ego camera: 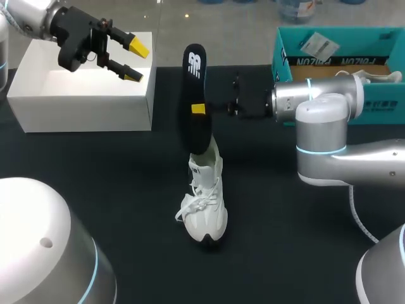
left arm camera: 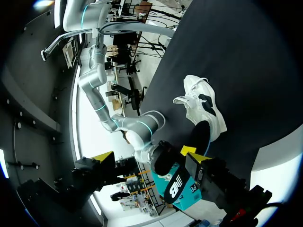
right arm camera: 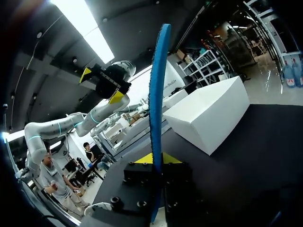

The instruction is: Take the shoe out of the shoebox, open the shoe tongue, remove and reinsert the insole, then place the shoe into the shoebox

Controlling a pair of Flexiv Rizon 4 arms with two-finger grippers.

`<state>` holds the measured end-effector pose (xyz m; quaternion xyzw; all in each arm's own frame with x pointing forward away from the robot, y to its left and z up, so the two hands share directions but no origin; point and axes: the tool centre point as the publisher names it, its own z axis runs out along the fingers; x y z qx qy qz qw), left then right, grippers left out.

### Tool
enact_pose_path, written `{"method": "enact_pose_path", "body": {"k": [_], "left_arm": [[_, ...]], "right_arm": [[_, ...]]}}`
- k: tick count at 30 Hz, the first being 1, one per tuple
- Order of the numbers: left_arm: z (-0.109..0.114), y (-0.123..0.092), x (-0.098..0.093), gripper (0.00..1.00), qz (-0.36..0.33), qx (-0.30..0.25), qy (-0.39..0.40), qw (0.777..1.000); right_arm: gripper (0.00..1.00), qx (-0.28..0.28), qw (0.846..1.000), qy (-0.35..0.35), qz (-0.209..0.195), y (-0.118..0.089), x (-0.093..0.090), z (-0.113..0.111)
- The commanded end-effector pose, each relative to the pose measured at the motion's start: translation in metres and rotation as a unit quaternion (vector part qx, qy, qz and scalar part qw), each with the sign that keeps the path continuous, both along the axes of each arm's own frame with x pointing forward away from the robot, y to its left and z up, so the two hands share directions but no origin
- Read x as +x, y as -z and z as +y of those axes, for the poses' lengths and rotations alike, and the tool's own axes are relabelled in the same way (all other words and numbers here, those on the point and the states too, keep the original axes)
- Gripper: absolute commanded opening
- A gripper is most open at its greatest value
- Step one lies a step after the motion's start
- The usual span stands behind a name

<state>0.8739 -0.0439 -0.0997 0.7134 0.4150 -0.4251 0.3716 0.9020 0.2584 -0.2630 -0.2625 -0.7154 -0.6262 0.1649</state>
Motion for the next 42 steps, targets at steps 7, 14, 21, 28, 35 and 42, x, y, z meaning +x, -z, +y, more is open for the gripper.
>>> {"method": "enact_pose_path", "body": {"k": [7,14,21,28,35,42], "left_arm": [[0.0,-0.001,0.001,1.0,0.0,0.002,0.002,1.0],[0.0,-0.001,0.001,1.0,0.0,0.002,0.002,1.0],[0.0,-0.001,0.001,1.0,0.0,0.002,0.002,1.0],[0.0,-0.001,0.001,1.0,0.0,0.002,0.002,1.0],[0.0,-0.001,0.001,1.0,0.0,0.002,0.002,1.0],[0.0,-0.001,0.001,1.0,0.0,0.002,0.002,1.0]], "right_arm": [[0.0,0.002,1.0,-0.008,-0.024,0.012,0.0,-0.012],[0.0,0.005,0.999,-0.007,-0.035,0.029,-0.004,-0.019],[0.0,0.004,1.0,-0.006,-0.027,0.042,-0.021,-0.021],[0.0,0.012,1.0,-0.006,-0.015,0.055,-0.04,-0.016],[0.0,0.013,1.0,-0.005,0.001,0.066,-0.061,-0.012],[0.0,0.018,1.0,0.012,0.017,0.075,-0.076,-0.018]]}}
